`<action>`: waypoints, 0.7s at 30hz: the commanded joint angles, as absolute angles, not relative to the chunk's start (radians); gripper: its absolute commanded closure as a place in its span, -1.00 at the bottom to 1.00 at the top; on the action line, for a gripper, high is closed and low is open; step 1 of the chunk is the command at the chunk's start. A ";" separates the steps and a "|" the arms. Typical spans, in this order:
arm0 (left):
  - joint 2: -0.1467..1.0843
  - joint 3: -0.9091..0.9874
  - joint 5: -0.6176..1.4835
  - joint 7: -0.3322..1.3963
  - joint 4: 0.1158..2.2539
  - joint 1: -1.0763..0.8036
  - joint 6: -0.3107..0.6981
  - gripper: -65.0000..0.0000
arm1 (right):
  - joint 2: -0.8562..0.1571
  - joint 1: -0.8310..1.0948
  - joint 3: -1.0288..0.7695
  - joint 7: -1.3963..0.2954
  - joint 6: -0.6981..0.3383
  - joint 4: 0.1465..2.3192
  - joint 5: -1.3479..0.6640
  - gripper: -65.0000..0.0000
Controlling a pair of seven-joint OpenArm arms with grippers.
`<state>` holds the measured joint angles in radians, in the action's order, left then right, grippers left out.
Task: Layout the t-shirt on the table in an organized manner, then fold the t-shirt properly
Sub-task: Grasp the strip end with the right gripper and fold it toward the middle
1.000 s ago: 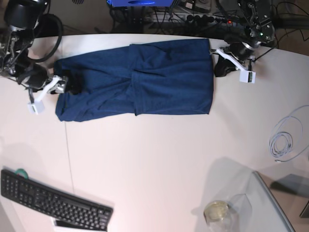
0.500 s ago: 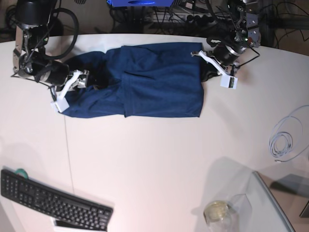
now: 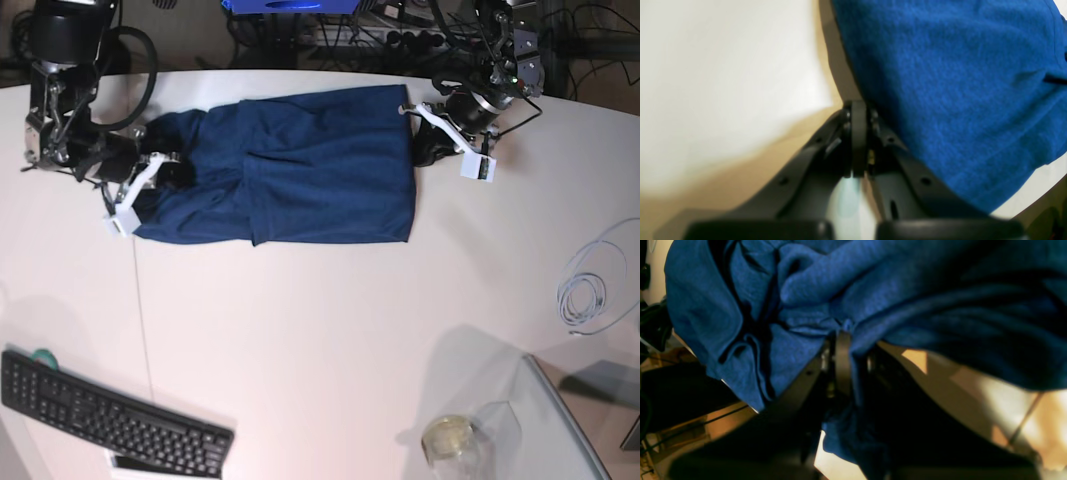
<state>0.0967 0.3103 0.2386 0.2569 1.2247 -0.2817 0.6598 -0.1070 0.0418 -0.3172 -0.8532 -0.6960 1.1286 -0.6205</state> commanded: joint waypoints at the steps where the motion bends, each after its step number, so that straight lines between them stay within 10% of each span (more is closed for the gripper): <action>1: 0.102 0.305 0.234 0.259 1.237 -0.280 0.664 1.00 | -0.116 0.025 -0.315 -0.842 -0.698 1.150 -0.641 0.95; 21: 0.082 0.302 0.232 0.263 1.239 -0.257 0.664 1.00 | 0.024 0.157 -0.193 -1.099 -0.697 1.702 -0.639 1.00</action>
<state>0.0753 0.3000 0.2317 0.2707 1.2247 -0.2577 0.6590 0.0204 0.1658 -0.1925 -1.1141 -0.6895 1.6863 -0.6151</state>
